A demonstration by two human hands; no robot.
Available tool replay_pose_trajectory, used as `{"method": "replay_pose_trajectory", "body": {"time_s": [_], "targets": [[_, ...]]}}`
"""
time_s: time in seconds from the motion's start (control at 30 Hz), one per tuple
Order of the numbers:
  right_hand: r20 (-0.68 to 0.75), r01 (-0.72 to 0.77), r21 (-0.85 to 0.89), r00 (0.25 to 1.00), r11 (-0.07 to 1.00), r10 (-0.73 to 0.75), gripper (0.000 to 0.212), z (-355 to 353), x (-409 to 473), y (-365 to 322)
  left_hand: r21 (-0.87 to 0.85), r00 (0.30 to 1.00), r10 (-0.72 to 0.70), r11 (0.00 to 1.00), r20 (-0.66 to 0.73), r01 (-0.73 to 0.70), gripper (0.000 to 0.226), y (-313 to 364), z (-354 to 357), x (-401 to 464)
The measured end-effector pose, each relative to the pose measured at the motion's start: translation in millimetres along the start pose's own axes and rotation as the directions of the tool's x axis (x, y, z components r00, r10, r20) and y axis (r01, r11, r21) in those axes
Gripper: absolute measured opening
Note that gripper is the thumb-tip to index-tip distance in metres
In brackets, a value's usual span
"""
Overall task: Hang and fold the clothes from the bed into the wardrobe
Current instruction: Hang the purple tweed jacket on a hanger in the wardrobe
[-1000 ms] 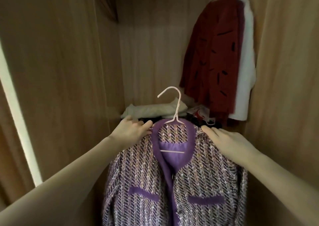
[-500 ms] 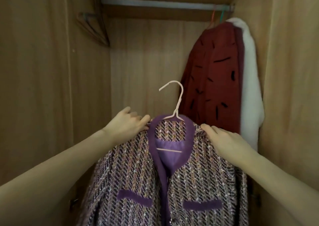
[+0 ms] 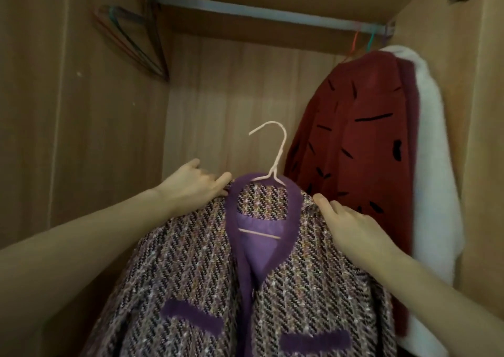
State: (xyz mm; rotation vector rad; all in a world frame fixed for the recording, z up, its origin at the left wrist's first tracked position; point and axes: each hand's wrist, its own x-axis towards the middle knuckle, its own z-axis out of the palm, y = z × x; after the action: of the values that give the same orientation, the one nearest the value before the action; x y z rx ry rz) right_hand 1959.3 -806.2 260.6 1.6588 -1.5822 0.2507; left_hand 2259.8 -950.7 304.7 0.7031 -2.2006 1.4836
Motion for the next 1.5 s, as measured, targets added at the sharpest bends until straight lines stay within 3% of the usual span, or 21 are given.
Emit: {"method": "replay_pose_trajectory", "body": {"time_s": [0.07,0.3,0.43,0.67,0.8,0.93,1.07,1.3,1.5], "targets": [[-0.014,-0.007,0.023,1.0,1.0,0.008,0.066,6.3,16.2,7.4,0.016,1.0,-0.011,1.0,0.025,0.011,0.032,-10.6,9.1,14.7],[-0.171,0.017,0.171,0.985,0.985,0.013,0.03,13.6,83.5,30.3,0.055,0.99,0.023,0.998,-0.14,-0.015,0.031,-59.8,58.3,59.8],[-0.263,-0.011,0.101,0.964,0.995,0.037,0.025,9.4,136.2,43.2,0.031,0.995,-0.08,0.996,-0.056,0.082,0.034,-83.2,69.4,94.4],[-0.384,-0.14,-0.168,0.921,0.976,0.066,0.029,-15.4,203.5,71.6,-0.131,0.947,-0.291,0.953,-0.136,0.274,0.034,-127.2,83.3,162.2],[-0.441,-0.243,-0.222,0.889,0.944,0.125,0.025,-29.6,227.7,82.8,-0.372,0.898,-0.406,0.87,-0.17,0.323,0.02,-143.6,97.5,213.3],[-0.437,-0.289,-0.198,0.882,0.937,0.179,0.023,-25.0,244.6,96.7,-0.532,0.884,-0.444,0.788,-0.145,0.309,0.017,-141.8,120.3,257.2],[-0.409,-0.243,-0.11,0.895,0.964,0.179,0.022,-31.9,261.4,112.0,-0.63,0.873,-0.464,0.725,-0.148,0.279,0.014,-148.8,136.3,283.7],[-0.464,-0.283,-0.435,0.884,0.855,0.057,0.034,-54.6,284.9,135.1,-0.695,0.803,-0.555,0.665,-0.215,0.273,0.017,-139.5,135.9,324.4],[-0.513,-0.392,-0.452,0.849,0.801,0.125,0.039,-71.2,288.9,147.5,-0.789,0.665,-0.666,0.586,-0.337,0.187,0.022,-120.9,131.8,359.7]]}}
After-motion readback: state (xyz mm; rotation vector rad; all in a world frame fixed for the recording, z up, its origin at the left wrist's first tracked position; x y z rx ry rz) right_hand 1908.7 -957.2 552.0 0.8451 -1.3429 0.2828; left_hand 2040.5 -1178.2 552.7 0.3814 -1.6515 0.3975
